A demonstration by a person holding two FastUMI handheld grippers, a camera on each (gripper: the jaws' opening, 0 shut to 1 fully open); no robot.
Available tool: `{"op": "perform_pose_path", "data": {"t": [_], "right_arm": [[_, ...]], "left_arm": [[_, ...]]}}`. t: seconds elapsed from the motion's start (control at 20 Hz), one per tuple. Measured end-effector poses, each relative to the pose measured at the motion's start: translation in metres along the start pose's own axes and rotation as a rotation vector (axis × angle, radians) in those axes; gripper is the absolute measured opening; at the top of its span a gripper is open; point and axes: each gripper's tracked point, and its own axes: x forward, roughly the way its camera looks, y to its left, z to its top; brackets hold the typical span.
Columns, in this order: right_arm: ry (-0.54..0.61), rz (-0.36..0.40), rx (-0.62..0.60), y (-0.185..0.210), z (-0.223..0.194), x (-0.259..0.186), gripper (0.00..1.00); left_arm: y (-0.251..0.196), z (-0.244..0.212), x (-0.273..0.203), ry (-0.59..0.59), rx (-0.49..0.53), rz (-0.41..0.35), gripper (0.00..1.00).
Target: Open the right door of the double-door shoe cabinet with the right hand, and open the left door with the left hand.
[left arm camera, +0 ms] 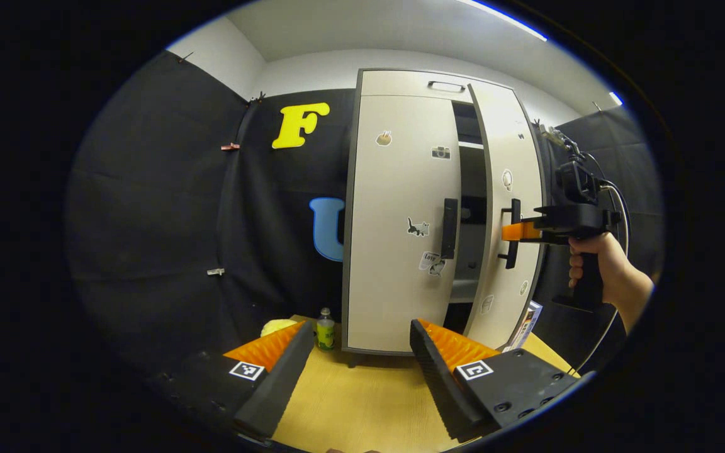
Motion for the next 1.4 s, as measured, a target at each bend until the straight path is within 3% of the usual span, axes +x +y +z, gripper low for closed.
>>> {"op": "perform_pose_path", "data": {"t": [0.3, 0.6, 0.85, 1.05, 1.15, 1.2, 1.25, 1.4], "right_arm": [[-0.011, 0.087, -0.004, -0.009, 0.002, -0.018, 0.18], [-0.011, 0.088, -0.005, -0.032, 0.004, -0.043, 0.17], [-0.007, -0.004, -0.037, -0.065, 0.007, -0.058, 0.17], [0.001, -0.132, -0.076, -0.108, -0.003, -0.065, 0.16], [-0.003, -0.233, -0.067, -0.141, 0.002, -0.076, 0.15], [-0.008, -0.185, 0.001, -0.143, 0.003, -0.072, 0.07], [0.012, -0.145, 0.060, -0.135, 0.001, -0.074, 0.07], [0.000, -0.167, 0.004, -0.137, -0.004, -0.073, 0.07]], "left_arm": [[-0.051, -0.005, -0.042, 0.000, -0.050, 0.030, 0.95], [-0.093, -0.007, -0.067, -0.014, -0.027, 0.025, 0.95], [-0.118, -0.007, -0.077, -0.013, -0.016, 0.005, 0.95], [-0.133, -0.004, -0.082, -0.014, 0.004, -0.015, 0.95], [-0.138, -0.001, -0.082, -0.017, 0.019, -0.026, 0.95], [-0.140, 0.000, -0.080, -0.014, 0.026, -0.035, 0.95], [-0.140, 0.000, -0.077, -0.011, 0.032, -0.044, 0.95], [-0.146, 0.003, -0.071, -0.012, 0.045, -0.076, 0.95]]}}
